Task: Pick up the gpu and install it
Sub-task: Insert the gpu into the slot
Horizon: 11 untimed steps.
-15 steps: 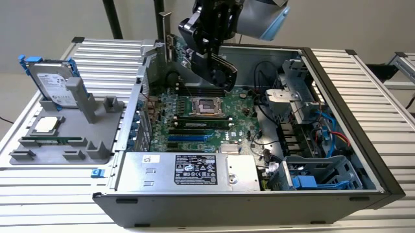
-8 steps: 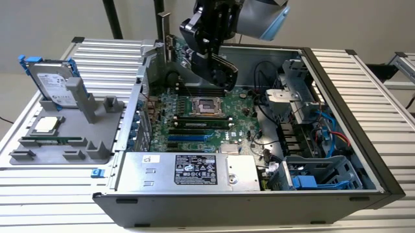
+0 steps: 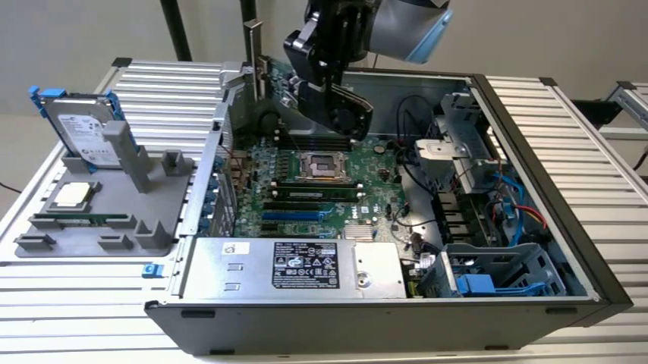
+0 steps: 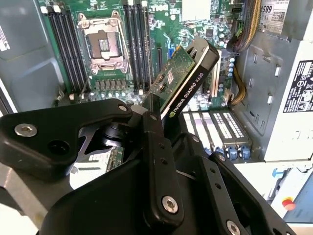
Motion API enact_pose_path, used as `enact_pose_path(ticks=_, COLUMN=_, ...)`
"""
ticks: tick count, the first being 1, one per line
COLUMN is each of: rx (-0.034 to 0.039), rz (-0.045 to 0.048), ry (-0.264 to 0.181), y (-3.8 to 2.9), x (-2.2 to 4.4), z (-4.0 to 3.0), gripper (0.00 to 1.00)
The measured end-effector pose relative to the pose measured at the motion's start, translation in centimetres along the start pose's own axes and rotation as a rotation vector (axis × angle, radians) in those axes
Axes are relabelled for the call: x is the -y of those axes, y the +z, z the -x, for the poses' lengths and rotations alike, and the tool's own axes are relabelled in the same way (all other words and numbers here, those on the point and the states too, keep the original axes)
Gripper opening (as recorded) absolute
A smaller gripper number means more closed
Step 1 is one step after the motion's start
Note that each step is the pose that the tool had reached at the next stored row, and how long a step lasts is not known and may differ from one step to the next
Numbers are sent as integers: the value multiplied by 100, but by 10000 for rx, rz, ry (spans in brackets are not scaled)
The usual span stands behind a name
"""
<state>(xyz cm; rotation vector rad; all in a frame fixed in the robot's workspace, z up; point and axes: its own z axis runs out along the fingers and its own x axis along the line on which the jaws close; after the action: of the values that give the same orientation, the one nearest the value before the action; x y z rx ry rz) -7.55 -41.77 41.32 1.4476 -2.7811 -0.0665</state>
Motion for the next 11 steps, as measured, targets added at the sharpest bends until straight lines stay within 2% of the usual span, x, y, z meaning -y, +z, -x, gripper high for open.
enact_pose_path(ticks=6, rx=-28, rz=10, ry=-699, y=0, x=2, z=1, gripper=0)
enact_pose_path(ticks=11, rx=-59, rz=21, ry=-1479, y=0, x=2, z=1, gripper=0)
